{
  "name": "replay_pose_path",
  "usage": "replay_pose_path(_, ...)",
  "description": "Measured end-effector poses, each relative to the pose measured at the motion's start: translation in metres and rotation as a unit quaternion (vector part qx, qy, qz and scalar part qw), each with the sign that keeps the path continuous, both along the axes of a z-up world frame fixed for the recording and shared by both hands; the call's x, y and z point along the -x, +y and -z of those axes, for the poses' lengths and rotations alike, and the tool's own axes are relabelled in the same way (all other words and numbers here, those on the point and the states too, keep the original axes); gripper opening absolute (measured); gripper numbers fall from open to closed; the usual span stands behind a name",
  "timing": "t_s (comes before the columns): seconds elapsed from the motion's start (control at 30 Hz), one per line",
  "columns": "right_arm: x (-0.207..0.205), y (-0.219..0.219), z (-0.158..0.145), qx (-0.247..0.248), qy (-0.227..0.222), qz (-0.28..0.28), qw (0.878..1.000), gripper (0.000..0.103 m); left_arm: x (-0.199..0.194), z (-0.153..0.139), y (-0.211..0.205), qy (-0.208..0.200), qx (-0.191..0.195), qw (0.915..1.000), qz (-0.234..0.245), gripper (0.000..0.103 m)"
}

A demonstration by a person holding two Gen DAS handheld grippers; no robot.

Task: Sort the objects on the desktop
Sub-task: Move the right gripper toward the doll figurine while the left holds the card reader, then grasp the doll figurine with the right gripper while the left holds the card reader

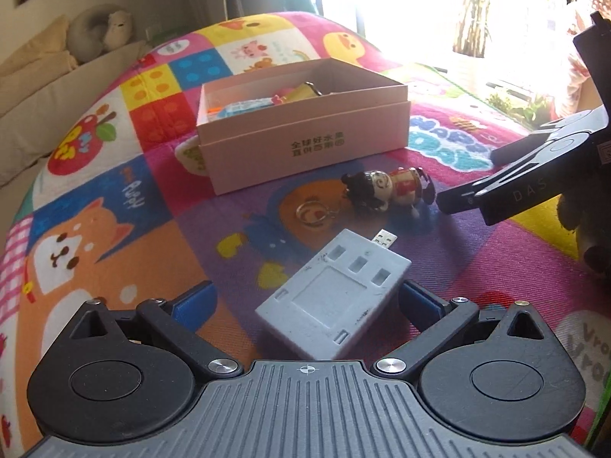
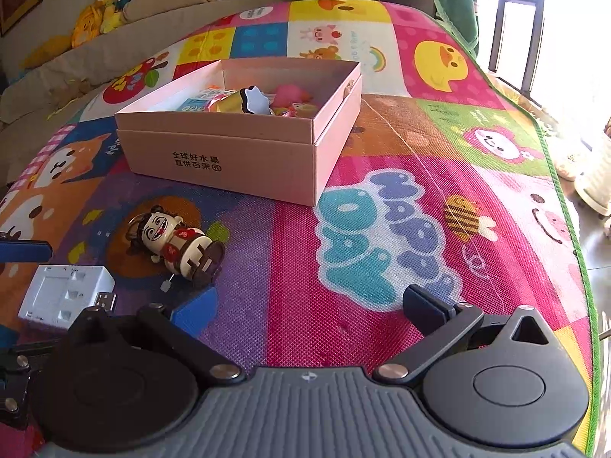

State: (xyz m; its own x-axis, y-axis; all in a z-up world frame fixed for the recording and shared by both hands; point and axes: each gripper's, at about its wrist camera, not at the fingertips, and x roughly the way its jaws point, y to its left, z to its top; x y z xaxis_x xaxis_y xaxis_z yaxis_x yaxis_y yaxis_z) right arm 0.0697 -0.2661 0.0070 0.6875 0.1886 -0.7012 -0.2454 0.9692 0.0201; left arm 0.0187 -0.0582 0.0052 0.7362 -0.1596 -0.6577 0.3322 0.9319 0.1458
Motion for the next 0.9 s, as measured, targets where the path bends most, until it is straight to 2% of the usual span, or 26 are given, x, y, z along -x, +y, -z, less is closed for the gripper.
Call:
replay_pose_path(0.07, 0.001, 0.002, -0.001, 0.003, -0.002, -0.006, 1.0, 0.103, -0.003, 0.0, 0.013, -0.003, -0.011, 0.9995, -0.03, 0.103)
replay_pose_path(0.13, 0.002, 0.005, -0.002, 0.006, -0.003, -0.019, 1.0, 0.103, -0.007, -0.002, 0.029, -0.002, -0.005, 0.9981, -0.061, 0.103)
replay_pose_path(0.23, 0.004, 0.016, -0.005, 0.009, -0.009, -0.049, 0.999, 0.103, -0.012, -0.003, 0.049, -0.007, -0.011, 0.9919, -0.127, 0.103)
replay_pose_path(0.3, 0.008, 0.026, -0.01, 0.003, -0.021, -0.078, 0.997, 0.103, -0.013, -0.003, 0.06, -0.001, 0.008, 0.9877, -0.156, 0.103)
replay_pose_path(0.4, 0.009, 0.04, -0.019, 0.0, -0.046, -0.112, 0.993, 0.102, -0.011, -0.003, 0.068, 0.003, 0.032, 0.9848, -0.171, 0.103)
replay_pose_path(0.47, 0.006, 0.051, -0.023, 0.011, -0.059, -0.135, 0.989, 0.086, -0.01, -0.003, 0.069, 0.001, 0.033, 0.9845, -0.172, 0.103)
replay_pose_path(0.57, -0.004, 0.066, -0.021, 0.037, -0.062, -0.163, 0.984, 0.073, -0.008, -0.003, 0.069, 0.001, 0.035, 0.985, -0.169, 0.103)
replay_pose_path(0.6, -0.008, 0.071, -0.019, 0.042, -0.053, -0.173, 0.983, 0.071, -0.008, -0.003, 0.069, 0.002, 0.036, 0.9853, -0.167, 0.103)
replay_pose_path(0.63, -0.011, 0.073, -0.017, 0.042, -0.042, -0.18, 0.982, 0.064, -0.007, -0.003, 0.069, 0.002, 0.038, 0.9855, -0.166, 0.103)
replay_pose_path(0.67, -0.014, 0.075, -0.016, 0.04, -0.028, -0.184, 0.982, 0.053, -0.007, -0.003, 0.07, 0.002, 0.04, 0.9855, -0.165, 0.103)
replay_pose_path(0.7, -0.016, 0.074, -0.015, 0.027, -0.021, -0.182, 0.983, 0.05, -0.008, -0.003, 0.07, 0.004, 0.043, 0.9853, -0.166, 0.103)
replay_pose_path(0.77, -0.019, 0.07, -0.017, 0.008, 0.003, -0.163, 0.987, 0.043, -0.008, -0.002, 0.071, 0.006, 0.047, 0.9848, -0.167, 0.103)
replay_pose_path(0.9, -0.025, 0.048, -0.019, -0.025, 0.024, -0.069, 0.997, 0.037, -0.009, -0.003, 0.07, 0.01, 0.048, 0.9847, -0.167, 0.103)
